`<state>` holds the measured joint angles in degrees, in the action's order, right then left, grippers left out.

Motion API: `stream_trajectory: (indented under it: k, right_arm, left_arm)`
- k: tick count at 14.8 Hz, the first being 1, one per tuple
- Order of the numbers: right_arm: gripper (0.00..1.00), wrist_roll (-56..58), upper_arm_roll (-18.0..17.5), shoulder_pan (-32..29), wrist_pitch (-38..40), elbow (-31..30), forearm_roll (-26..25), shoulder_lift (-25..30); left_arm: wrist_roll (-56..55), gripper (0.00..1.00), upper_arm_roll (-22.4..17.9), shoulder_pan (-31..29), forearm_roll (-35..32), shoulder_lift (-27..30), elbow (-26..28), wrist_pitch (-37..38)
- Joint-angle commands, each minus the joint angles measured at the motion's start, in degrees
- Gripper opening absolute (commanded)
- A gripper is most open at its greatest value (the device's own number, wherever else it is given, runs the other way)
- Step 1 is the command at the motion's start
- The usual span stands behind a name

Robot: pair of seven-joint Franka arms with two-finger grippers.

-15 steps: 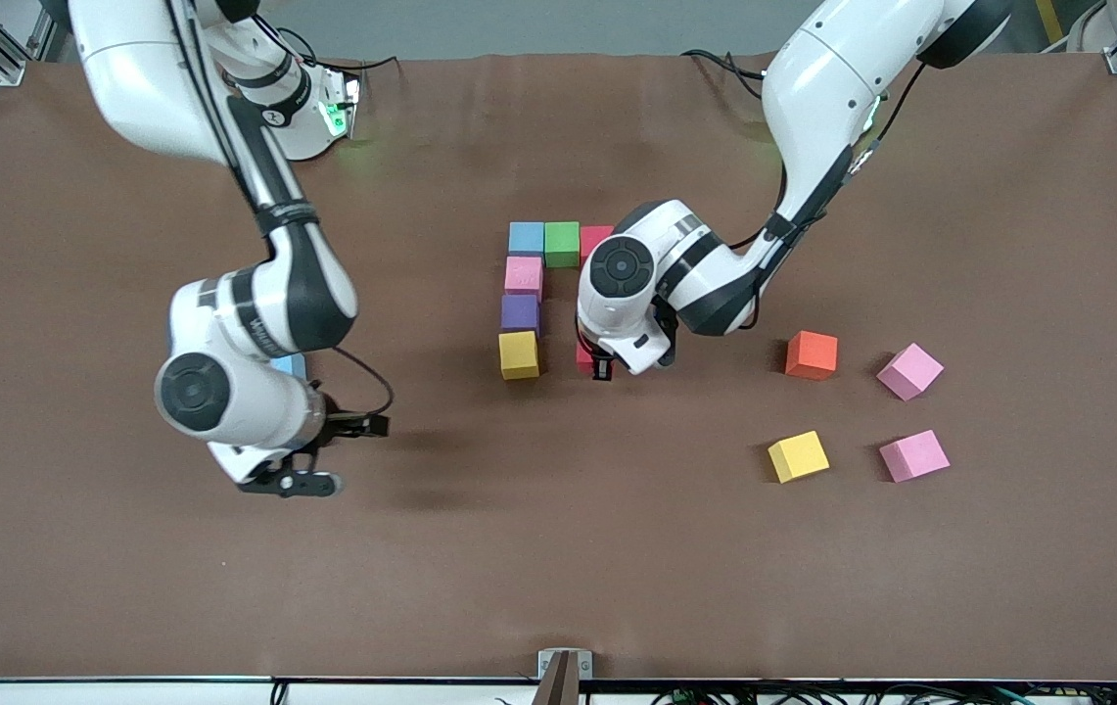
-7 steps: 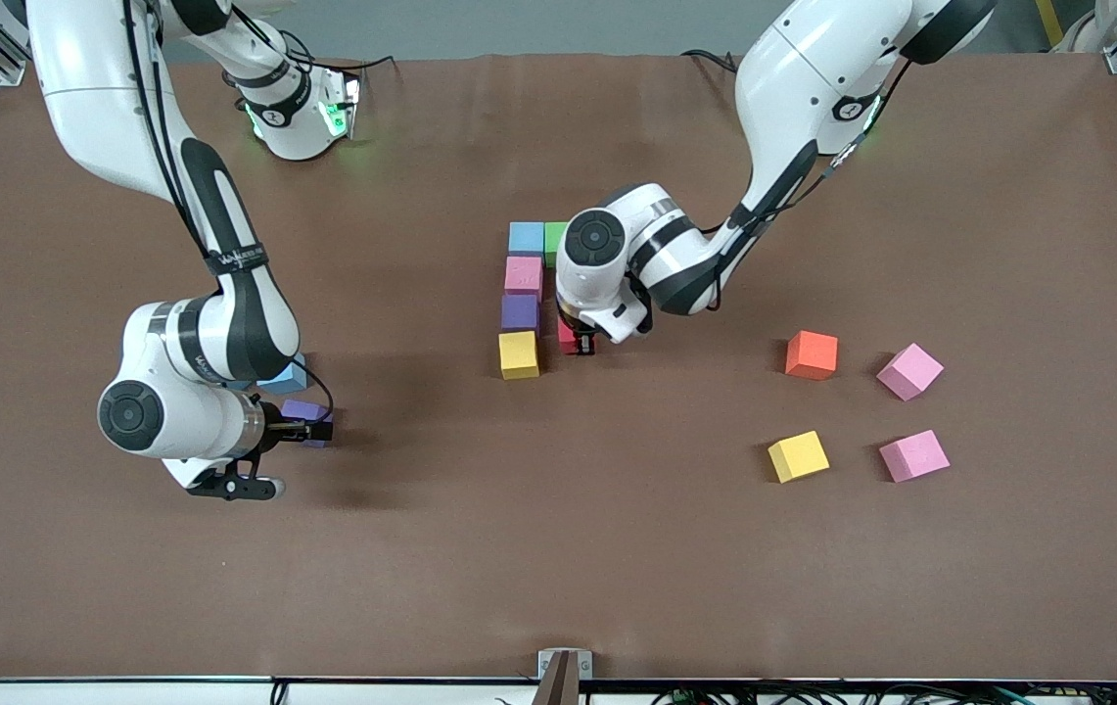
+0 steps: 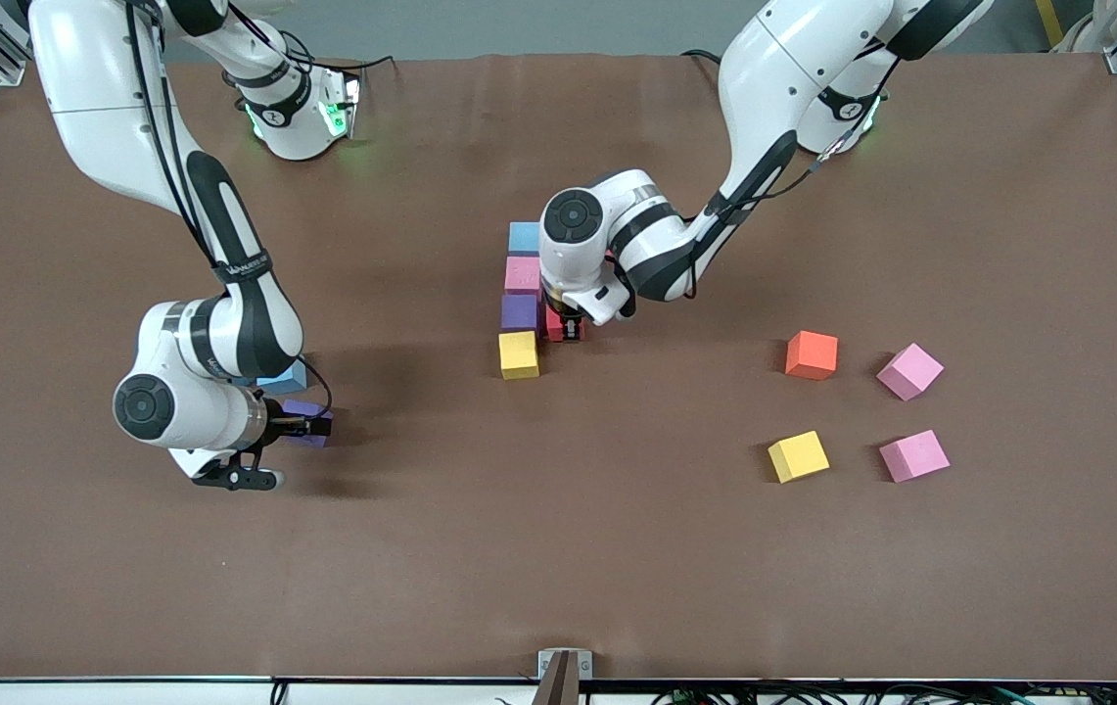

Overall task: Arrange 11 blocks into digit 3
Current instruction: 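Grasp the purple cube beside the blue cubes with the right gripper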

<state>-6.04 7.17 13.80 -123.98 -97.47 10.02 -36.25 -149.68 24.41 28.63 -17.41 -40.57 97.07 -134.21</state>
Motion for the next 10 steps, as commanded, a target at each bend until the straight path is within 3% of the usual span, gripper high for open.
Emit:
stream_trajectory:
  k: [1,3,7,10]
  right_arm:
    - [1.00,0.50,-1.02,-0.80,-1.35,-4.30,-0.70,2.67]
    - [0.96,0.50,-1.02,-0.71,-2.05,-4.83,-0.70,2.58]
    - [0.53,0.59,-1.02,-0.53,-1.96,-4.57,-0.70,2.41]
    - [0.40,1.81,-1.10,-0.27,-1.26,-3.52,-0.79,2.41]
  left_arm:
    - [-1.05,0.00,-0.41,0.46,-1.49,0.76,1.46,-2.11]
    - [-1.05,0.01,-0.41,0.64,-1.58,0.67,1.54,-2.11]
    - [-1.05,0.01,-0.41,1.08,-1.49,0.14,1.46,-3.34]
    - [-1.05,0.01,-0.41,1.08,-2.36,-0.12,1.37,-3.60]
